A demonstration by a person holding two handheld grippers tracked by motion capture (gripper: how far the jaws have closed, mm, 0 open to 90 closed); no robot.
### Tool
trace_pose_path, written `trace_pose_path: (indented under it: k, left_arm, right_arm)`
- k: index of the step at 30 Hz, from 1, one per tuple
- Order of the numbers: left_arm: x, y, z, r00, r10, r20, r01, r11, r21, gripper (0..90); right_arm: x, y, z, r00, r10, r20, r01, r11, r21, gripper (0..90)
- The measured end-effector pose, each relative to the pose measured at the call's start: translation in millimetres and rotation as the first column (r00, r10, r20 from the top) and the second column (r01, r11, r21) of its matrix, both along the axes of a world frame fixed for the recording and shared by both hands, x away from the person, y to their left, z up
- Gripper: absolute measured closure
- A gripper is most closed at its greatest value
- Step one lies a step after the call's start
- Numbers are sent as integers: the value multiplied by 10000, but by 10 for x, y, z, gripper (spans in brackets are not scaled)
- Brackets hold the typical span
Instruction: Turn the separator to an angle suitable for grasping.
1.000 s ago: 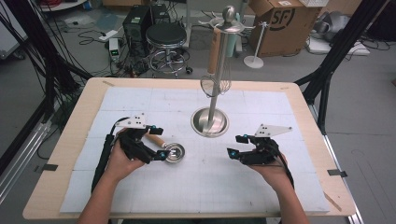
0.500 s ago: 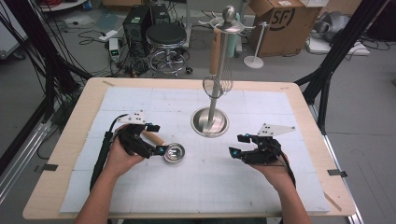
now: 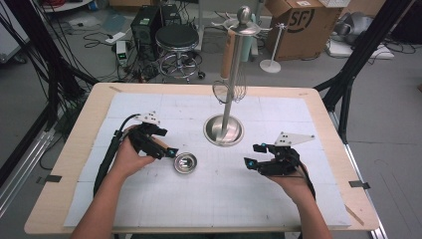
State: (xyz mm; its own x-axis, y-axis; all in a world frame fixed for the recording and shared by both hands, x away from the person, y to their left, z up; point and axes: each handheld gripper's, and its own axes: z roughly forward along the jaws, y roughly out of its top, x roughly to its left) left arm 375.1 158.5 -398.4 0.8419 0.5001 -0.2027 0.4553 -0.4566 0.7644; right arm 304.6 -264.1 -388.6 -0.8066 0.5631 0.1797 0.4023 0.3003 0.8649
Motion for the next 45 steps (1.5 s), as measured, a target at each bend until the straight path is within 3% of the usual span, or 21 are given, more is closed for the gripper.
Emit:
trace_pose_path:
  k: [6,11,15,16,20,21,24,28,30,34,38,43,45]
  left_arm:
    - [105,1,-166,9987,200,-476,-170,9980,617,29]
    - [152,-26,-302,9970,267,-731,-160,9897,1425,29]
    - [172,-66,-375,9971,276,-710,-134,9812,1924,29]
    - [172,-75,-385,9977,241,-633,-94,9749,2224,30]
    - [163,-87,-401,9987,189,-468,-65,9676,2523,45]
    - [151,-83,-392,9991,213,-380,-107,9655,2602,89]
    - [122,-66,-366,9986,63,-523,68,9691,2468,182]
    - [85,-45,-337,9942,-562,-920,743,9754,2074,380]
    - [67,-36,-333,9892,-902,-1152,1108,9759,1879,479]
    - [40,-28,-347,9797,-1377,-1457,1593,9759,1492,585]
    - [8,-58,-355,9703,-1772,-1647,1998,9708,1326,654]
    - [-27,-124,-339,9667,-2021,-1573,2267,9609,1589,675]
    - [-28,-122,-336,9683,-1956,-1552,2205,9615,1642,670]
  right_arm:
    - [-3,-6,0,10000,-5,66,4,10000,20,325]
    - [-7,-9,-1,10000,-25,41,25,10000,21,326]
    - [-18,-11,-2,10000,-9,-43,9,10000,-3,325]
    - [-16,-11,-4,10000,-21,-8,21,10000,17,325]
    - [-21,-19,-6,10000,-39,2,39,10000,14,326]
    - [-20,-19,-7,10000,-31,12,31,10000,16,326]
    - [-19,-16,-11,10000,-51,20,51,10000,24,326]
    - [-21,-14,-10,10000,-44,44,44,10000,7,326]
    - [-27,-15,-6,10000,-39,16,39,10000,-2,326]
    - [-28,-12,-7,10000,-28,48,28,10000,12,326]
    - [-27,-4,-7,10000,-27,29,27,10000,-16,326]
    - [-31,7,-7,10000,-1,-34,1,10000,-11,327]
    - [-27,7,-7,10000,-3,53,3,10000,-12,327]
